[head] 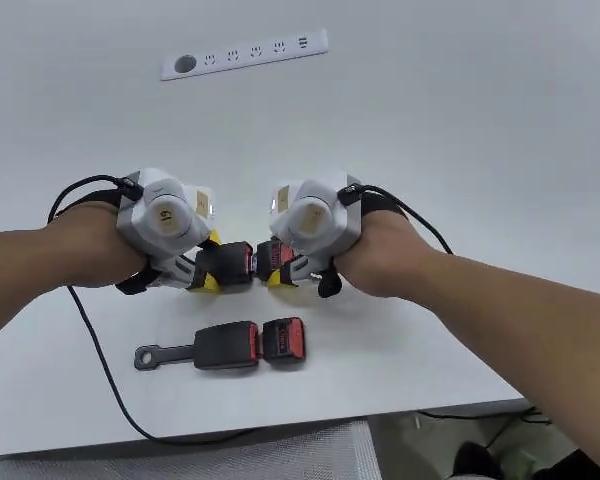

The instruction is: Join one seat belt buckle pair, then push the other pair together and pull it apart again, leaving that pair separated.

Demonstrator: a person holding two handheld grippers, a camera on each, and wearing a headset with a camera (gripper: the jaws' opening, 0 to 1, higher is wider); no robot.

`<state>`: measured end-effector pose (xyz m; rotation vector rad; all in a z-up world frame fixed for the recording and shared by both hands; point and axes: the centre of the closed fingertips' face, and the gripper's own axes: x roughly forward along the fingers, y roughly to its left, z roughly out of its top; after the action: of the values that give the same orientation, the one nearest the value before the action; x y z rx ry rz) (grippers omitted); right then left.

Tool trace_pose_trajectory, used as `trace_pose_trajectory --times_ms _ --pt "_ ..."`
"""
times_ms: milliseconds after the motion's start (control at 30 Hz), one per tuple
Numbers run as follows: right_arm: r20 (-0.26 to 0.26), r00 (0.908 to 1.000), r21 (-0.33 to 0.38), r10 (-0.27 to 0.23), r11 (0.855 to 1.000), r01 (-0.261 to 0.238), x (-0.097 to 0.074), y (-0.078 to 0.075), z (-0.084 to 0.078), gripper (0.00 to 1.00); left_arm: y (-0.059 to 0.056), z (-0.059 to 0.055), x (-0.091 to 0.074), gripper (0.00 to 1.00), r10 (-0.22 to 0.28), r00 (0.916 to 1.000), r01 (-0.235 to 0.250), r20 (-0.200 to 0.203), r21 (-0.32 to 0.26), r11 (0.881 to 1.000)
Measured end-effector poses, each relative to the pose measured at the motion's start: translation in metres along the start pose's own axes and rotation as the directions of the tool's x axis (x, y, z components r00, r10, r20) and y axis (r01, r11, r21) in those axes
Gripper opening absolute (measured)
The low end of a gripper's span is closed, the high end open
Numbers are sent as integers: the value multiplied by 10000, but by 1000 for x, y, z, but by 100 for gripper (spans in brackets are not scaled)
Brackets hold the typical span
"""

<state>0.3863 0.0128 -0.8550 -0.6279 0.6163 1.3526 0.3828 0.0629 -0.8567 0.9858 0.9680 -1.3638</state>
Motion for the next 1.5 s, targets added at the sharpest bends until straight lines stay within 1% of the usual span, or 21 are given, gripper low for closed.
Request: trace_pose_trajectory --times_ms 133,200,267,467,567,667,767,833,900,933,1000,1067,1200,1267,1300,1333,1367,1400,1433,1467,1500 --pt "-34 10000 47 -74 10000 74 -6 0 -6 32 0 0 0 32 32 10000 -31 77 -156 9999" --pt "-95 9999 83 -99 9999 99 -11 -1 -12 32 0 0 0 32 38 10000 -36 84 -167 9999" --pt "-31 9999 130 -99 9999 100 -16 -1 -16 32 0 0 0 32 52 9999 -50 130 -210 9998" --pt "-121 9998 270 -179 9995 182 -29 0 -31 33 -1 0 -1 32 96 9999 -95 65 -254 9996" --pt "-272 9992 358 -305 9989 315 -42 1 -44 33 -1 1 -1 33 82 10000 -81 10 -225 9997" --pt "-382 9988 382 -291 9988 306 -52 2 -55 34 -1 1 -1 33 86 10000 -87 -27 -251 9996" --pt "-620 9974 448 -375 9982 403 -66 3 -71 34 -1 1 -1 33 105 9999 -106 -27 -281 9996" --pt "-832 9952 569 -516 9968 565 -78 1 -82 34 -2 1 -2 33 137 9999 -138 -24 -323 9994" --pt "-935 9942 568 -527 9967 582 -86 1 -90 35 -2 1 -2 33 146 9999 -146 2 -318 9994" --pt "-1070 9925 631 -597 9958 667 -92 0 -97 35 -2 1 -2 33 148 9999 -147 17 -338 9993" --pt "-1228 9899 723 -707 9942 800 -100 -4 -106 35 -2 1 -3 33 139 9999 -139 4 -356 9993" --pt "-1359 9885 806 -662 9937 776 -106 -4 -113 35 -3 2 -3 34 139 9999 -142 -67 -341 9993" --pt "-1458 9861 730 -797 9932 911 -109 -5 -116 37 -4 2 -3 34 137 9996 -144 -263 -280 9995" --pt "-1514 9833 821 -1012 9900 1145 -110 -7 -117 41 -4 2 -3 34 164 9992 -175 -378 -297 9994" --pt "-1558 9802 1025 -1226 9849 1395 -111 -10 -118 46 -5 2 -4 34 197 9989 -211 -433 -315 9993" --pt "-1575 9777 1231 -1392 9795 1593 -112 -11 -119 48 -4 1 -4 34 239 9986 -259 -471 -419 9988" --pt "-1576 9782 1315 -1354 9789 1566 -112 -10 -119 49 -4 1 -4 34 286 9985 -310 -473 -512 9982" --pt "-1586 9768 1449 -1437 9752 1670 -113 -10 -120 50 -4 1 -5 34 336 9983 -367 -472 -656 9972" --pt "-1570 9758 1492 -1521 9731 1757 -114 -10 -121 51 -4 0 -5 34 396 9982 -439 -459 -967 9943" --pt "-1574 9744 1450 -1604 9723 1835 -116 -9 -122 53 -4 0 -5 34 437 9981 -485 -435 -1159 9921" --pt "-1603 9713 1422 -1758 9696 1990 -119 -8 -124 55 -2 -1 -6 35 520 9982 -554 -310 -1214 9911"
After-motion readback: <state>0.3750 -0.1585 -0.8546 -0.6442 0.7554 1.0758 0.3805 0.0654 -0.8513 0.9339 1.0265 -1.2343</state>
